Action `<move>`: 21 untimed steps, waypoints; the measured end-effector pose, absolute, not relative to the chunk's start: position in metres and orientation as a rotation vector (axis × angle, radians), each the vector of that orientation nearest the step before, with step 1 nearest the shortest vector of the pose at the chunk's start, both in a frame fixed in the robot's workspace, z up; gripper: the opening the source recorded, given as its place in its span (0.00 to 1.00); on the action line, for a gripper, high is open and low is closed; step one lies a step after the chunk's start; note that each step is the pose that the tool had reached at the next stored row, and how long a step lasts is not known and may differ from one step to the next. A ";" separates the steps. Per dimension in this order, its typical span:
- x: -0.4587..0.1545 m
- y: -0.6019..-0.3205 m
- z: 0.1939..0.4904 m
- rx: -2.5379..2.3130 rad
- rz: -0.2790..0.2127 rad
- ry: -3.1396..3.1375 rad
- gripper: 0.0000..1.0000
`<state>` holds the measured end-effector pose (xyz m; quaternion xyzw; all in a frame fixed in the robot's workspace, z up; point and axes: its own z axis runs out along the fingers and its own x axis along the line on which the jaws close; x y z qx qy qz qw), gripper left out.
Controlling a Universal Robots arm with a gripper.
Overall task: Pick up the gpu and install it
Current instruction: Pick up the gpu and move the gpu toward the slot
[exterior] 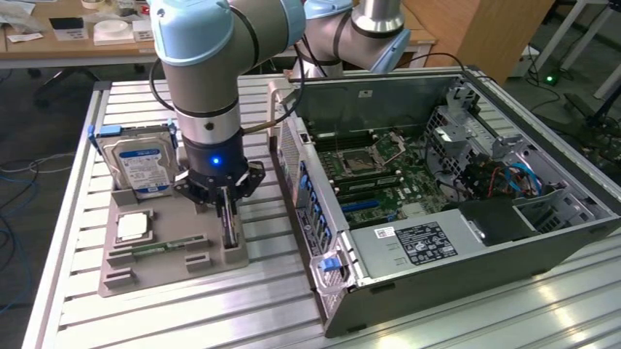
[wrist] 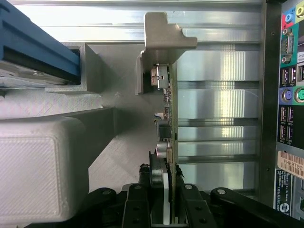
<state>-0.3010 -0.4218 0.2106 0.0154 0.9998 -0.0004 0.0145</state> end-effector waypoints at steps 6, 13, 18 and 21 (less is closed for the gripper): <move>-0.301 -0.422 0.211 0.048 -0.001 3.112 0.28; -0.301 -0.422 0.220 0.048 0.003 3.112 0.28; -0.301 -0.422 0.233 0.048 0.007 3.112 0.28; -0.301 -0.422 0.240 0.048 0.012 3.112 0.28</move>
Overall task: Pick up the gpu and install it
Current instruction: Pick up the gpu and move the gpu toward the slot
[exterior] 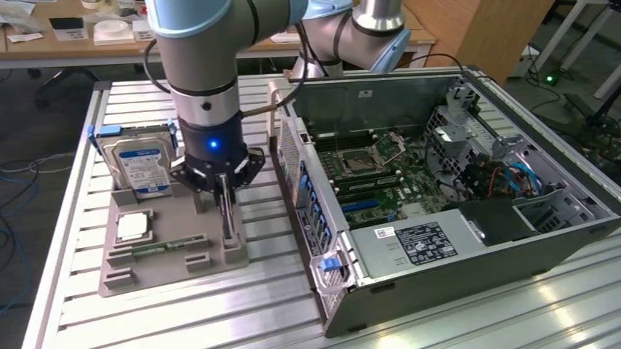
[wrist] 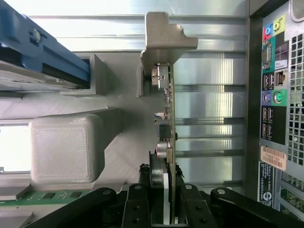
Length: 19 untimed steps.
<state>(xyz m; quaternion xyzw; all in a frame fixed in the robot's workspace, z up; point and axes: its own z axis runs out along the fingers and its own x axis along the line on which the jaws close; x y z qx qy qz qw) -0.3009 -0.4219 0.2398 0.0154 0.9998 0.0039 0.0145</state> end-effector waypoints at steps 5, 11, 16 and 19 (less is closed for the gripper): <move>-0.301 -0.422 0.249 0.048 0.029 3.112 0.28; -0.301 -0.422 0.260 0.049 0.058 3.112 0.28; -0.301 -0.422 0.271 0.049 0.081 3.112 0.28; -0.301 -0.422 0.277 0.049 0.090 3.112 0.28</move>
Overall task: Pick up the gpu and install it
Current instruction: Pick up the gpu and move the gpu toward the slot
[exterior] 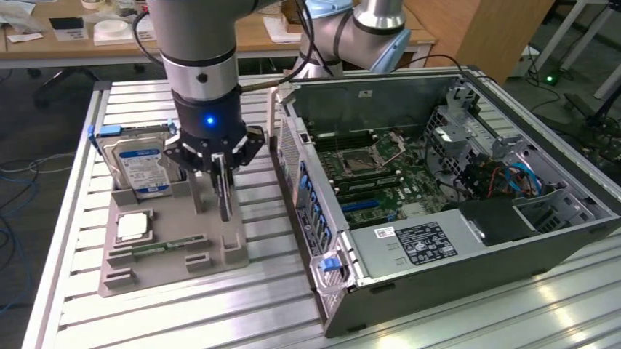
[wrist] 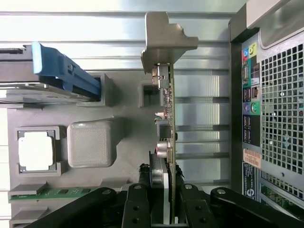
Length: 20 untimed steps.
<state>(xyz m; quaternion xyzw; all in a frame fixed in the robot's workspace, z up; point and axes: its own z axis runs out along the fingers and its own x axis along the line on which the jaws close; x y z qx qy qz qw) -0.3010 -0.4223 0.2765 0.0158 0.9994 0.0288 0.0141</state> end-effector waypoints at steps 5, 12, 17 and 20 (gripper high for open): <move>-0.301 -0.422 0.285 0.049 0.103 3.111 0.28; -0.301 -0.422 0.296 0.049 0.110 3.111 0.28; -0.301 -0.422 0.304 0.049 0.114 3.111 0.28; -0.301 -0.422 0.309 0.049 0.116 3.111 0.28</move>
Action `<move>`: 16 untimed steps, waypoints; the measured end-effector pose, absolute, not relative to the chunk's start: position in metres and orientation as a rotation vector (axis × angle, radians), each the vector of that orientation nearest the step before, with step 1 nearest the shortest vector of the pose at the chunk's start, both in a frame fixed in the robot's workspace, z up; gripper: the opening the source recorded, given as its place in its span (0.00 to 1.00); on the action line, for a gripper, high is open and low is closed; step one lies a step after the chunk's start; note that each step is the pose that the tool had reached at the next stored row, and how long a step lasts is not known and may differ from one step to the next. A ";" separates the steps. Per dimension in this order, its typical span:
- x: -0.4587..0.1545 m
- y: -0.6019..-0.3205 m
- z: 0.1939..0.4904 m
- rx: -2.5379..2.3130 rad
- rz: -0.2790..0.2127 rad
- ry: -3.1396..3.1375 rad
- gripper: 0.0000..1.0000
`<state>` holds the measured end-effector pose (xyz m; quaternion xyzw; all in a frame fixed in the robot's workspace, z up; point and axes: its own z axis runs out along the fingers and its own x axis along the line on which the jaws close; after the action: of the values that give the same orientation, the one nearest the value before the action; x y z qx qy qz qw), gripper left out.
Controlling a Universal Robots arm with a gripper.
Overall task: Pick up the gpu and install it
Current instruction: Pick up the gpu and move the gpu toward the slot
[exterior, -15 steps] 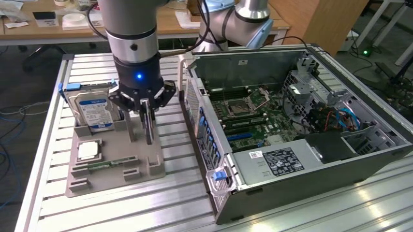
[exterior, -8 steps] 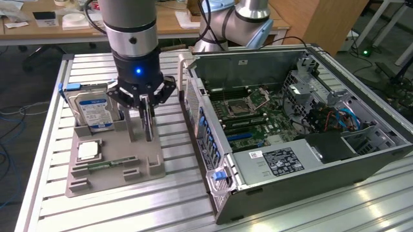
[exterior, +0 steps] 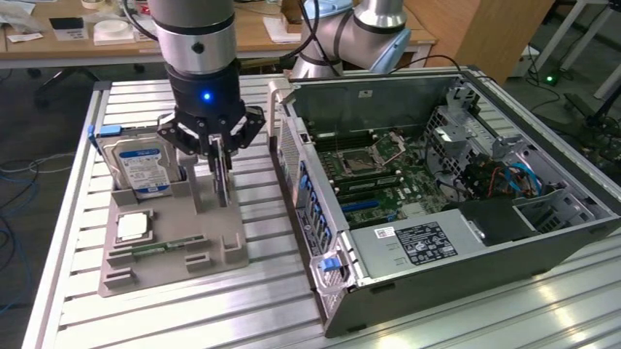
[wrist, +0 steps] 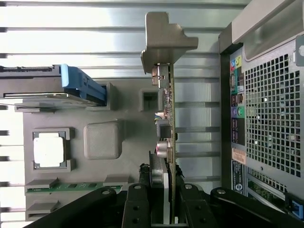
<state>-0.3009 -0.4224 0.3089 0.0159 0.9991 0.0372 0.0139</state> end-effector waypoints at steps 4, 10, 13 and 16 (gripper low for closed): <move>-0.301 -0.422 0.314 0.050 0.117 3.111 0.28; -0.301 -0.422 0.318 0.049 0.063 3.112 0.28; -0.301 -0.422 0.320 0.048 0.049 3.112 0.28; -0.301 -0.422 0.322 0.048 0.048 3.112 0.28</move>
<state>-0.3009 -0.4224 0.3222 0.0155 0.9997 0.0155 0.0144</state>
